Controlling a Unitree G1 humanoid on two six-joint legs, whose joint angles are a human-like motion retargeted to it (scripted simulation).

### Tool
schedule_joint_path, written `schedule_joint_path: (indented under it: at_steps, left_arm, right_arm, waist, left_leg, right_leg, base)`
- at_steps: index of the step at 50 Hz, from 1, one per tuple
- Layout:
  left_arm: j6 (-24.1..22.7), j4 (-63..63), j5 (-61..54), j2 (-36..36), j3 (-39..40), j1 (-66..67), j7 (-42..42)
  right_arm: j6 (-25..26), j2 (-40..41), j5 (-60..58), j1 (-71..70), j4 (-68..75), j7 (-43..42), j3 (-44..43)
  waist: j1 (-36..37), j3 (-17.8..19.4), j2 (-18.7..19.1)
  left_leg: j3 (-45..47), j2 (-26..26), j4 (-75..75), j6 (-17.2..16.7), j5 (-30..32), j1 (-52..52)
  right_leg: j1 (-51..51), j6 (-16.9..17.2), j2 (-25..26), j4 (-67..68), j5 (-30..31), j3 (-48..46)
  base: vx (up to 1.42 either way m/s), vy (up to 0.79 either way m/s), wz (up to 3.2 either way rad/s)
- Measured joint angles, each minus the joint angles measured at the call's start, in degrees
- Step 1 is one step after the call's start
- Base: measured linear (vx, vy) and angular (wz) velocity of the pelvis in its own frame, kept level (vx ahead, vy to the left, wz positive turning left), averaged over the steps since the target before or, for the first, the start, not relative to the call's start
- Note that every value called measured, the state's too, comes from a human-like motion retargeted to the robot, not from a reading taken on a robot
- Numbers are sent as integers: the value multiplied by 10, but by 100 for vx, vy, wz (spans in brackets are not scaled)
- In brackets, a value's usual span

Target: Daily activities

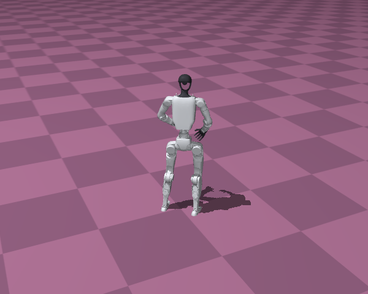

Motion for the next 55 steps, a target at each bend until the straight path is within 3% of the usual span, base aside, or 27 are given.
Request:
schedule_joint_path:
  at_steps: [27,55]
  left_arm:
    - [-30,19,-57,-24,-53,-42,15]
    - [-9,101,-136,-93,-53,-76,-5]
  right_arm:
    - [-17,2,-3,-27,-4,-11,60]
    - [6,45,25,-87,49,20,99]
  waist:
    - [18,1,-6]
    - [43,19,-16]
  left_leg:
    - [-39,1,-5,-17,4,-17]
    - [-114,-2,-68,-57,56,-43]
  right_leg:
    - [3,-17,6,-3,6,-23]
    - [-20,-56,2,39,-12,-92]
  base:
    - [0,0,9]
    - [-1,-3,35]
